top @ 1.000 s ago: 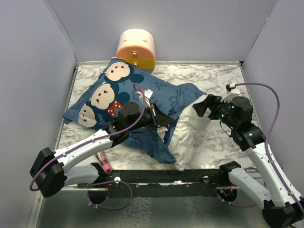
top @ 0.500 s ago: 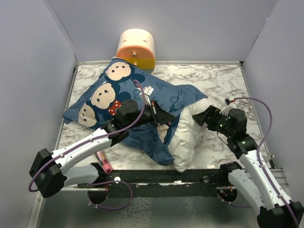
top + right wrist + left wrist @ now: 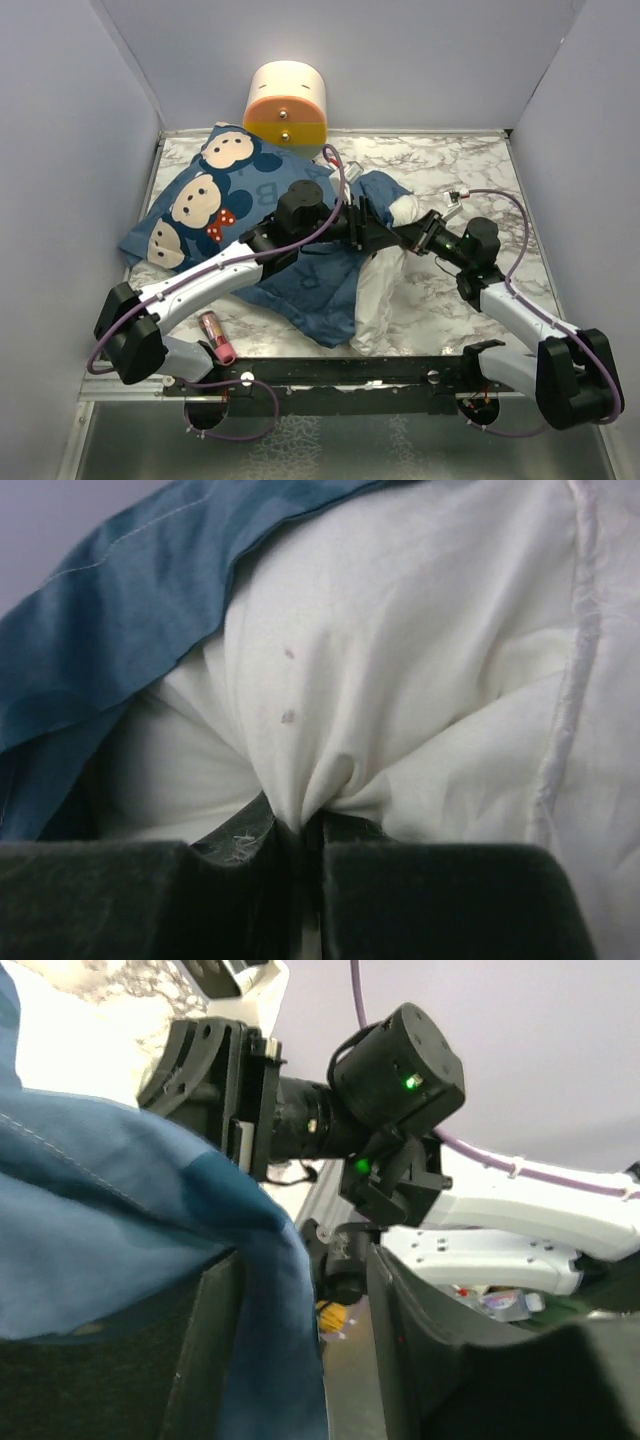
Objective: Put the pillow into the pillowcase
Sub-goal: Stuff the pillow into the pillowcase.
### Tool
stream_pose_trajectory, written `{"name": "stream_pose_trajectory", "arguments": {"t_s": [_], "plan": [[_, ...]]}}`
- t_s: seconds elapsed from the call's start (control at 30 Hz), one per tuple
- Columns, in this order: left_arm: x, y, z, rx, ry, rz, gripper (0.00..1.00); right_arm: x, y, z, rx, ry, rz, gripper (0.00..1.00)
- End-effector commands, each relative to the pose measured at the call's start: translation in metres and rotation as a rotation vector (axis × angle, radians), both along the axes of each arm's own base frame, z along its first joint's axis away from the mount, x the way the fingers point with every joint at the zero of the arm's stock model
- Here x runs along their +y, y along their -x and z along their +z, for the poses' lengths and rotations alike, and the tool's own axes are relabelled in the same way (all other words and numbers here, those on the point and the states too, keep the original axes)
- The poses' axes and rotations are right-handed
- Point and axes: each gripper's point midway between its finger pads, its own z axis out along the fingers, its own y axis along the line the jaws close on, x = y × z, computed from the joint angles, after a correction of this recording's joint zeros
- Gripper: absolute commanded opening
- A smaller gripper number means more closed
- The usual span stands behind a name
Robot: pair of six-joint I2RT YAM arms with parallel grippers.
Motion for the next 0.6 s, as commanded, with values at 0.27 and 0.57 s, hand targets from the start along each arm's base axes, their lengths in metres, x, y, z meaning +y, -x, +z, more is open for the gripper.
{"name": "stream_pose_trajectory", "arguments": {"t_s": [0.27, 0.57], "plan": [[0.096, -0.064, 0.075, -0.252, -0.573, 0.357, 0.77, 0.006, 0.023, 0.019, -0.165, 0.025, 0.088, 0.02], [0.025, -0.136, 0.029, -0.491, -0.889, 0.229, 0.8, 0.007, 0.022, 0.013, -0.161, 0.046, 0.095, 0.02]]}}
